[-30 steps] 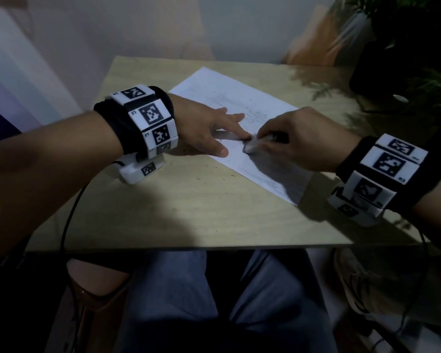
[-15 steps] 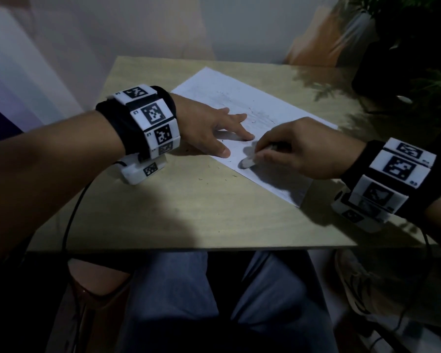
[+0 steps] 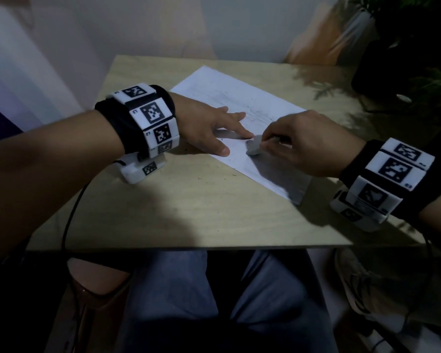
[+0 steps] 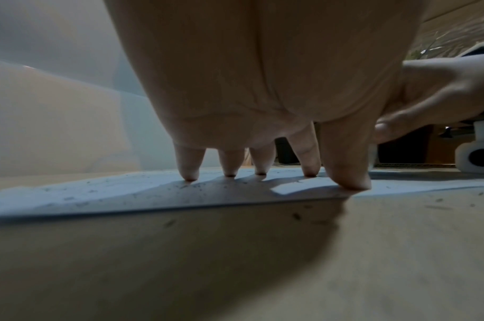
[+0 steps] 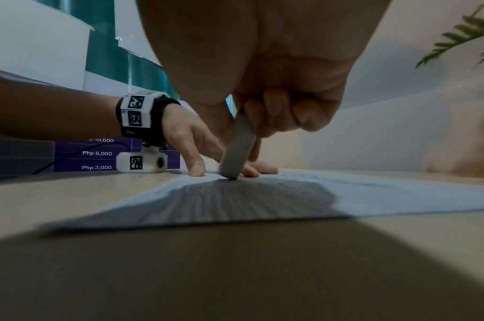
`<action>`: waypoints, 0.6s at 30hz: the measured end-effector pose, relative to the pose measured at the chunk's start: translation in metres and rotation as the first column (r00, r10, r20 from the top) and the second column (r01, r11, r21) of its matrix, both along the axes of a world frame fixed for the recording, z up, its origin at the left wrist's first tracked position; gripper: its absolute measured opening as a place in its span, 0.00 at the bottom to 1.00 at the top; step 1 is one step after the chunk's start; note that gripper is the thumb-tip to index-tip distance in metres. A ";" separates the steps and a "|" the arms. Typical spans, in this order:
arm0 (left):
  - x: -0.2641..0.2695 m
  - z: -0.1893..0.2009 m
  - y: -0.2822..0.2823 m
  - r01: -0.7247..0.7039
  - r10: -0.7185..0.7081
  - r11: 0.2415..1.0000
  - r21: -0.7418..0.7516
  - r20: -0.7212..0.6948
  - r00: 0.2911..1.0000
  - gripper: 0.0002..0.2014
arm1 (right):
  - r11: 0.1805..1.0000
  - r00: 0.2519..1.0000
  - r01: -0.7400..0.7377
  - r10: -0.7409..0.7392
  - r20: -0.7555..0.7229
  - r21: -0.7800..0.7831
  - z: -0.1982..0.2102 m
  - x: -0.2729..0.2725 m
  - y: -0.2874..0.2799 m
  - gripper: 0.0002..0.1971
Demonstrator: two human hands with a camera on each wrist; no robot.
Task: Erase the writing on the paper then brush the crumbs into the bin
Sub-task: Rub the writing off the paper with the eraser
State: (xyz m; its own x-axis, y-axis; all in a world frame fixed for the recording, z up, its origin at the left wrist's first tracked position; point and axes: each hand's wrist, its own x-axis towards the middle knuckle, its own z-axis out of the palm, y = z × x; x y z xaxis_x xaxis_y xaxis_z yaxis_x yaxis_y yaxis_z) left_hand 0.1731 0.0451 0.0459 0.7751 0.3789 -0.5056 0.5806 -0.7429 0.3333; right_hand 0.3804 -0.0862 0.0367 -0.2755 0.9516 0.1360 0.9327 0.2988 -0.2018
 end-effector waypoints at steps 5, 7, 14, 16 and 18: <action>0.000 0.000 0.001 0.000 0.000 1.000 -0.001 -0.011 1.000 0.32 | 0.985 0.985 -0.119 0.101 -0.138 -0.129 0.000 -0.005 -0.008 0.27; 0.000 0.001 0.000 0.000 0.000 1.000 0.006 -0.010 1.000 0.32 | 0.997 0.997 -0.017 0.011 -0.076 -0.080 0.000 -0.001 -0.003 0.29; 0.000 0.000 0.000 -0.001 0.001 1.000 0.004 -0.012 1.000 0.32 | 0.980 0.985 -0.131 0.112 -0.130 -0.149 0.001 -0.008 -0.011 0.25; 0.000 -0.001 0.001 -0.001 0.001 1.000 0.004 -0.007 1.000 0.32 | 0.986 0.989 -0.071 0.050 -0.139 -0.154 0.001 -0.006 -0.008 0.28; -0.001 -0.001 0.002 0.002 -0.002 1.000 0.007 -0.005 1.000 0.32 | 0.997 0.998 0.007 -0.012 -0.066 -0.074 0.001 -0.003 -0.005 0.32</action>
